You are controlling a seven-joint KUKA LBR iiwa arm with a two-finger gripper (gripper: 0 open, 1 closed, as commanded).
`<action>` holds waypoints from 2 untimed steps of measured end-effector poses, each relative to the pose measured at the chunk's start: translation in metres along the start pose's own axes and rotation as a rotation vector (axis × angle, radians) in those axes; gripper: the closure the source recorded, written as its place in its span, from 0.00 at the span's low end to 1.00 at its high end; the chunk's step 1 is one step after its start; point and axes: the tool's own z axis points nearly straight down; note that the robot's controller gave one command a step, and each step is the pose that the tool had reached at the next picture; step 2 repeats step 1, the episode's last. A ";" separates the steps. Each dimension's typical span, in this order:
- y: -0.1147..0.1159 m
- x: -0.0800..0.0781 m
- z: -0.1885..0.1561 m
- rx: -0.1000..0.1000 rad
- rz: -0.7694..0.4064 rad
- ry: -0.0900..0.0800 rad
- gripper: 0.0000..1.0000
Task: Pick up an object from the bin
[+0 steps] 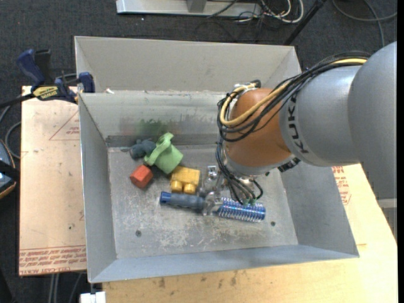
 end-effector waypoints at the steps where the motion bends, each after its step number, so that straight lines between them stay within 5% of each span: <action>1: 0.005 0.000 -0.184 0.001 -0.021 -0.010 1.00; 2: 0.005 0.000 -0.184 0.001 -0.021 -0.010 1.00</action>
Offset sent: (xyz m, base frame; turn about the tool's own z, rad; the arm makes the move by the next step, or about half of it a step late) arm -0.0024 0.0047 0.1806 -0.0222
